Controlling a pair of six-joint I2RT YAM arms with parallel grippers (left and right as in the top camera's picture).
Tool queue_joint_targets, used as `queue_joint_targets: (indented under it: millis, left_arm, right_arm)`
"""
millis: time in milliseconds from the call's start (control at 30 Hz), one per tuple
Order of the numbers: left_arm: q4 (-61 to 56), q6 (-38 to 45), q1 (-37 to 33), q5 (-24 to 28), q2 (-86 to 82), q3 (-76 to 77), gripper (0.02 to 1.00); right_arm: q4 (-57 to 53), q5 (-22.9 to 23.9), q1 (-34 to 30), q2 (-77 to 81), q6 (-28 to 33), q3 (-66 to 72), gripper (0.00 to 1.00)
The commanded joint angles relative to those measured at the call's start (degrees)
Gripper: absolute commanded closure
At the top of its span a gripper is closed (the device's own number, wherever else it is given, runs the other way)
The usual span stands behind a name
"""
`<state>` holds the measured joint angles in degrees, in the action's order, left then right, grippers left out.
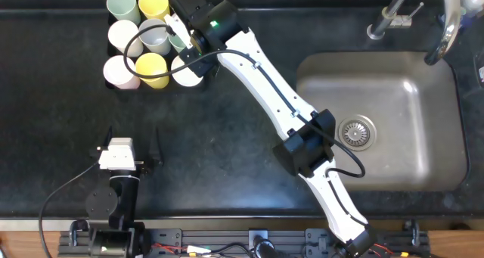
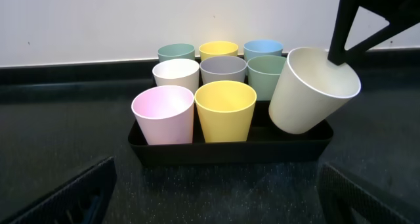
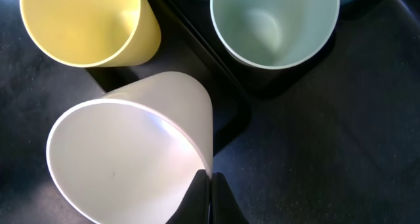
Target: Store Cups
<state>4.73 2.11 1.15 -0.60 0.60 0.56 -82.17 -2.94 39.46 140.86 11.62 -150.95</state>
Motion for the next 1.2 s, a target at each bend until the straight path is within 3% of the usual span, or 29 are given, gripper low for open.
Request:
queue_joint_targets:
  millis: [33, 1200]
  left_arm:
    - [0.11, 1.11, 0.11, 0.55, -0.44, -0.11, 0.020]
    - [0.11, 1.11, 0.11, 0.55, -0.44, -0.11, 0.020]
  right_arm:
    - [0.35, 0.02, 0.37, 1.40, 0.20, -1.84, 0.958]
    - [1.64, -0.17, 0.26, 2.29, 2.80, 5.07, 0.956]
